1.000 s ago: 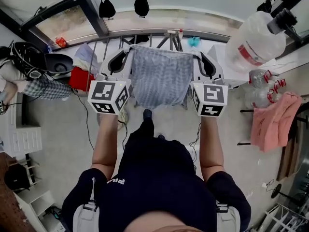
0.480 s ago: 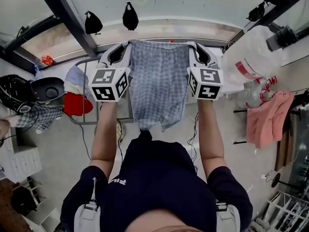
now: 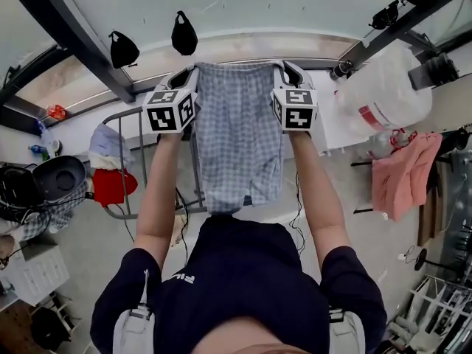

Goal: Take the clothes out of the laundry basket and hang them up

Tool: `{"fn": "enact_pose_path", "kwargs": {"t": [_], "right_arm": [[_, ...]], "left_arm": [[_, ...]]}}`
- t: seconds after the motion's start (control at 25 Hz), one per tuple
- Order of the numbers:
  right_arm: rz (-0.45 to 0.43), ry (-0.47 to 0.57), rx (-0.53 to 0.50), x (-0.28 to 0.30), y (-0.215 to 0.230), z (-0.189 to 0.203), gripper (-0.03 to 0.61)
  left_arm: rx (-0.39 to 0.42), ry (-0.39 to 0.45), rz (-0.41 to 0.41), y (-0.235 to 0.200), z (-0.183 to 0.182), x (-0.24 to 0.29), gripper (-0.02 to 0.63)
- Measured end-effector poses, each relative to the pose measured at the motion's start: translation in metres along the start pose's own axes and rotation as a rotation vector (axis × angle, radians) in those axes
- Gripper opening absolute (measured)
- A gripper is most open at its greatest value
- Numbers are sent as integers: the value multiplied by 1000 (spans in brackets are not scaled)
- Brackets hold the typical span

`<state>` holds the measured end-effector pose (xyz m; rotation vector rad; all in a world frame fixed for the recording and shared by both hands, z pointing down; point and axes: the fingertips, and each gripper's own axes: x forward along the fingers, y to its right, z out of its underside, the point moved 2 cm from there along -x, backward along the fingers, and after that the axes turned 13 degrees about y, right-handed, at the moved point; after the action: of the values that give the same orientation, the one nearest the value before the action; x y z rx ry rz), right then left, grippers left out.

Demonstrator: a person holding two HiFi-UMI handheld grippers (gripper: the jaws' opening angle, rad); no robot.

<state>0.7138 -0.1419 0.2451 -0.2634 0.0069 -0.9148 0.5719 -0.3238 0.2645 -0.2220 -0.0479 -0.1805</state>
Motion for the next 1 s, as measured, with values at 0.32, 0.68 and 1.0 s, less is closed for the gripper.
{"fn": "enact_pose_path", "kwargs": {"t": [0.32, 0.68, 1.0], "right_arm": [[-25, -182, 132, 66, -14, 90, 44], [-12, -394, 297, 90, -20, 187, 214], [-58, -478, 399, 69, -22, 223, 337]], "left_arm": [[-94, -201, -39, -50, 90, 54, 48], [-122, -414, -87, -67, 176, 71, 191], [-129, -463, -121, -69, 203, 47, 304]]}}
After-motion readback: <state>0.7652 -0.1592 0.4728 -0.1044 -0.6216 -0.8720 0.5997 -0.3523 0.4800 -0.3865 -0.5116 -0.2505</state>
